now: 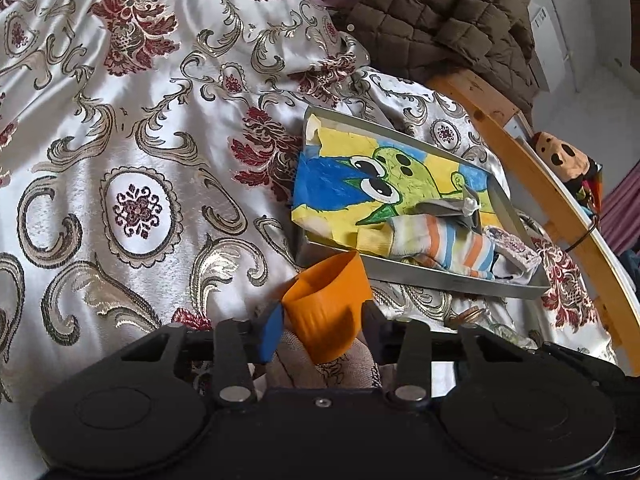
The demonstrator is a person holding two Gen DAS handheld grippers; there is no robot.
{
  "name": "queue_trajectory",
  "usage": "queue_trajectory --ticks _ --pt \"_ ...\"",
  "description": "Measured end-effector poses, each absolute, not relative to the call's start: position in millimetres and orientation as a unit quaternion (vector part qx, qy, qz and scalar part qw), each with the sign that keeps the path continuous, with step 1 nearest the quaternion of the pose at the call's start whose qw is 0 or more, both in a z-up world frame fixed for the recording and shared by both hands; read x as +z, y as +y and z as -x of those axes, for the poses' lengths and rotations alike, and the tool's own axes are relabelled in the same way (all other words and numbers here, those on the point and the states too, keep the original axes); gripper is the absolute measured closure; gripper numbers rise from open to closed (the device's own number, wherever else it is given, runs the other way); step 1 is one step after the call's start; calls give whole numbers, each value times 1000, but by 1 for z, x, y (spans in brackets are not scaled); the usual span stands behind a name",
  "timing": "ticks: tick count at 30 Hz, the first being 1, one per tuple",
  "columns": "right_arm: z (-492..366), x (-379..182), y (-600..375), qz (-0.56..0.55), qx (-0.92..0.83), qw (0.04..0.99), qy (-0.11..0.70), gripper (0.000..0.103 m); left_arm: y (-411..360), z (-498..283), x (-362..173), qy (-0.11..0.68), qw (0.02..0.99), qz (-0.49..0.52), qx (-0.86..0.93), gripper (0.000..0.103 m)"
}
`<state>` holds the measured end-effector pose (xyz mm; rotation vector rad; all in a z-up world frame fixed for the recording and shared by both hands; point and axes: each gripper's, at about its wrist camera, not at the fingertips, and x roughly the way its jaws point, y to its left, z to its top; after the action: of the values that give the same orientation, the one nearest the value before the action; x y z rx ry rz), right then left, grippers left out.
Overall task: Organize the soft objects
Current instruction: 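Close the left tool on the orange piece while the right tool grasps the white towel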
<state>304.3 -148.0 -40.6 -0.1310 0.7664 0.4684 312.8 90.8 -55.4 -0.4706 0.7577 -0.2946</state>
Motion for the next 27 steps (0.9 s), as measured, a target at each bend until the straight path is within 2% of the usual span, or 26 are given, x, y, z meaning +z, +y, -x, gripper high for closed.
queue_trajectory --ticks 3,15,22,27 --pt "-303 -41 -146 58 229 895 378 43 90 -312 -55 364 892 223 -145 69" --pt "-300 -41 -145 31 222 890 398 61 68 -303 -45 359 904 163 -165 81" --pt "-296 -39 -152 6 219 888 405 76 56 -295 -36 350 914 123 -165 85" --pt "-297 -40 -167 -50 213 883 416 84 50 -287 -27 341 919 112 -162 87"
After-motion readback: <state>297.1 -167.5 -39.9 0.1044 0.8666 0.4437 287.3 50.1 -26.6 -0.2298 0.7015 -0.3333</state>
